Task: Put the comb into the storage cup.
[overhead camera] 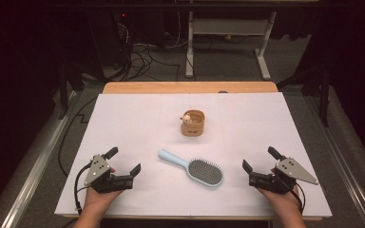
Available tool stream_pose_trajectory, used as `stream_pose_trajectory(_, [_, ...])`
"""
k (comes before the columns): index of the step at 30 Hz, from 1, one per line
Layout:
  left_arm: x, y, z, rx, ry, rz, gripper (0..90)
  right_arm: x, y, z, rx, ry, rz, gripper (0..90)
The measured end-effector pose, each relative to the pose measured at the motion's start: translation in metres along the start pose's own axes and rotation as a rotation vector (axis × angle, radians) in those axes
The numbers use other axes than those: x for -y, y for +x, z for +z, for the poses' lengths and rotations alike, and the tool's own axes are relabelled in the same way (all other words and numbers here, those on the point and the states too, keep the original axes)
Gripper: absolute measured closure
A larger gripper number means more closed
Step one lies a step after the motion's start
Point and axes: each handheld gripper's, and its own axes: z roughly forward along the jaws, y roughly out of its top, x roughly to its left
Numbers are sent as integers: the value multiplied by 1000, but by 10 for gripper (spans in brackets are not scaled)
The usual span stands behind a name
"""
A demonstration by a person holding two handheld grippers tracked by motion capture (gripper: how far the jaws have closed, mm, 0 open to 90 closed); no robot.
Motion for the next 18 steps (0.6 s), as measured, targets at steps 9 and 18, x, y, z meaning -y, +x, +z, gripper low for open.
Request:
stream_pose_trajectory(9, [-1,0,1,8,-10,-3,2,0,0,-1,1,0,-1,2])
stream_pose_trajectory(18, [-1,1,0,13,-18,-21,2,-1,-2,-2,1,0,-4,2])
